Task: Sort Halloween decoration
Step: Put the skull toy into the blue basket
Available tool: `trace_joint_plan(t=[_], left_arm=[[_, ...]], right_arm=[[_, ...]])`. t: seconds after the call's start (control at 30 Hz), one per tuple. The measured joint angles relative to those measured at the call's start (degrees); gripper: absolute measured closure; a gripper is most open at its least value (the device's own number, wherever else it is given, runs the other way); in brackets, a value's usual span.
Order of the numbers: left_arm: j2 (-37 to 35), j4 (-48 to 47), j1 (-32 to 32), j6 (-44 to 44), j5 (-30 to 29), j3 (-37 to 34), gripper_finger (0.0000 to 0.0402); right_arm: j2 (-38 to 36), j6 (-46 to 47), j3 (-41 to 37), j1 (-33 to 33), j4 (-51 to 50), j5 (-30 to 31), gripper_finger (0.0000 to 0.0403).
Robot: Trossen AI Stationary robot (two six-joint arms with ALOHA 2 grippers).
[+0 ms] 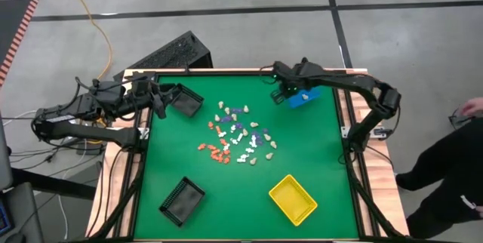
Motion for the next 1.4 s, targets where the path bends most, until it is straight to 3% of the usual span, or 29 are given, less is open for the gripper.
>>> trace_joint_plan(t=[0.2,0.33,0.63,0.77,1.17,1.27,1.4], left_arm=[[0.78,0.02,-0.02,-1.08,-0.02,0.0,0.023],[1.34,0.04,-0.02,-1.77,-0.22,0.0,0.023],[1.79,0.03,-0.02,-2.72,-0.29,0.0,0.023],[1.8,0.07,-0.02,-2.84,-0.11,0.0,0.023],[1.82,0.49,0.0,-1.27,-0.35,0.0,0.023],[1.79,8.1,0.0,0.28,1.24,-0.02,0.023],[1.03,20.43,-0.09,11.64,9.22,1.27,0.023]], right_arm=[[0.05,-1.63,-3.41,-3.95,-3.25,0.5,0.0282],[0.43,-4.28,-6.72,-5.98,-0.02,0.23,0.0274],[0.36,-6.55,-7.21,-8.66,3.8,-4.55,0.0174],[0.21,-7.27,-7.21,-8.67,5.66,-4.58,0.0156],[-6.19,-11.01,-7.16,0.47,20.2,-13.24,0.017],[-6.91,-10.99,-7.16,4.05,25.36,-14.68,0.0171],[-6.94,-10.58,-7.14,7.27,30.03,-14.48,0.0171]])
